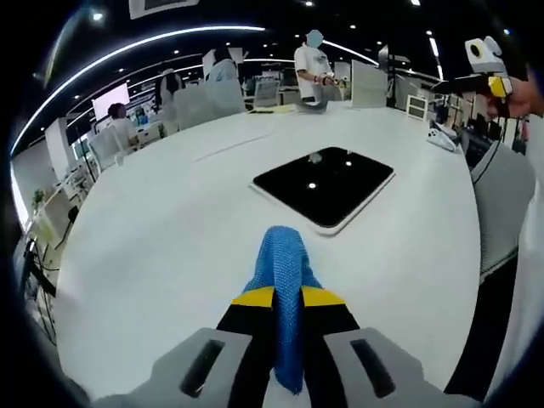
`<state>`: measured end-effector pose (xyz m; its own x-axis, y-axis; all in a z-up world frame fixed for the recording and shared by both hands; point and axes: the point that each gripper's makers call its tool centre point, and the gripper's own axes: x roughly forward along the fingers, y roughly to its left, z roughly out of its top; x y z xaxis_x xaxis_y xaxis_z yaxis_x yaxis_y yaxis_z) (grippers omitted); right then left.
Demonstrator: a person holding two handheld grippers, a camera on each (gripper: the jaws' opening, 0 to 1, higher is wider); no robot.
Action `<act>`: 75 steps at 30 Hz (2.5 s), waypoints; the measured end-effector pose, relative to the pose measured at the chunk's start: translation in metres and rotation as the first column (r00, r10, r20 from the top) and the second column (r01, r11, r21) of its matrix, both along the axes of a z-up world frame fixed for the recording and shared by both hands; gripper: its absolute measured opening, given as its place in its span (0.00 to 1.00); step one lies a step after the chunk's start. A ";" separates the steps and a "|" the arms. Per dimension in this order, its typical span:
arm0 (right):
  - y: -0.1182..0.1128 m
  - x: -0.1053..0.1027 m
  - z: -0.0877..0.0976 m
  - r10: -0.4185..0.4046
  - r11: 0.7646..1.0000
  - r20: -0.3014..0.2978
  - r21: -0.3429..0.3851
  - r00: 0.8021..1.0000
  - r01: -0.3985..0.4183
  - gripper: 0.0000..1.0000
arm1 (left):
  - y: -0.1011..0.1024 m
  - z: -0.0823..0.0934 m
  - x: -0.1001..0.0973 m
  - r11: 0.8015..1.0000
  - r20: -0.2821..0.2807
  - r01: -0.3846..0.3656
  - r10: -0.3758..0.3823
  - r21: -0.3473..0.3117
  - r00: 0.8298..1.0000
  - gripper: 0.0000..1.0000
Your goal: Wipe the mirror surface with the cleaning cloth until all visible marks leave the cleaned area.
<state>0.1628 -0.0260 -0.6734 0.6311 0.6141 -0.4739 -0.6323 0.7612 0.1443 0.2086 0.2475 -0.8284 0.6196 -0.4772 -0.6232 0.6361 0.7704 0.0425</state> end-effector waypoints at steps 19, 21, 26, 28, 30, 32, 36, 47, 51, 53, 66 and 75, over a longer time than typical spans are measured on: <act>0.000 0.006 -0.002 -0.013 1.000 -0.007 0.017 1.000 0.013 0.99 | -0.016 0.021 0.047 1.000 0.042 -0.006 0.007 -0.019 0.999 0.07; 0.000 0.006 -0.003 -0.016 1.000 -0.001 0.016 1.000 0.016 0.99 | -0.018 0.025 0.054 1.000 0.051 -0.005 0.006 -0.020 0.999 0.07; -0.001 0.006 -0.012 -0.028 1.000 -0.015 0.006 0.999 0.028 0.99 | -0.021 0.028 0.068 0.999 0.055 -0.014 0.016 -0.029 0.998 0.07; 0.001 0.006 -0.013 -0.035 0.999 -0.022 0.015 0.999 0.035 0.99 | -0.023 0.028 0.074 1.000 0.058 -0.013 0.015 -0.029 0.998 0.07; 0.002 0.005 -0.016 -0.033 0.999 -0.025 0.008 0.999 0.033 0.99 | -0.024 0.027 0.080 0.999 0.057 -0.013 0.014 -0.030 0.998 0.07; 0.002 0.006 -0.016 -0.036 0.999 -0.032 0.009 0.999 0.037 0.99 | -0.025 0.029 0.087 0.999 0.060 -0.019 0.021 -0.036 0.998 0.07; 0.000 0.007 -0.014 -0.044 0.999 -0.026 0.007 0.999 0.044 0.99 | -0.028 0.030 0.099 0.999 0.068 -0.022 0.025 -0.044 0.997 0.07; -0.002 0.012 -0.016 -0.052 0.999 -0.037 0.002 0.998 0.052 0.99 | -0.045 0.028 0.125 0.999 0.081 0.010 -0.006 -0.043 0.997 0.07; -0.003 0.012 -0.018 -0.059 0.998 -0.043 0.004 0.997 0.059 0.98 | -0.051 0.026 0.134 0.999 0.077 0.014 -0.010 -0.049 0.997 0.07; -0.004 0.012 -0.021 -0.059 0.998 -0.048 0.000 0.997 0.059 0.98 | -0.056 0.027 0.138 0.998 0.077 0.024 -0.019 -0.060 0.997 0.07; -0.015 0.012 -0.025 -0.098 0.995 -0.065 -0.003 0.993 0.098 0.98 | -0.072 0.023 0.161 0.997 0.082 0.060 -0.056 -0.046 0.995 0.07; -0.015 0.011 -0.027 -0.106 0.994 -0.074 0.003 0.992 0.107 0.98 | -0.081 0.012 0.170 0.996 0.067 0.088 -0.086 -0.023 0.994 0.07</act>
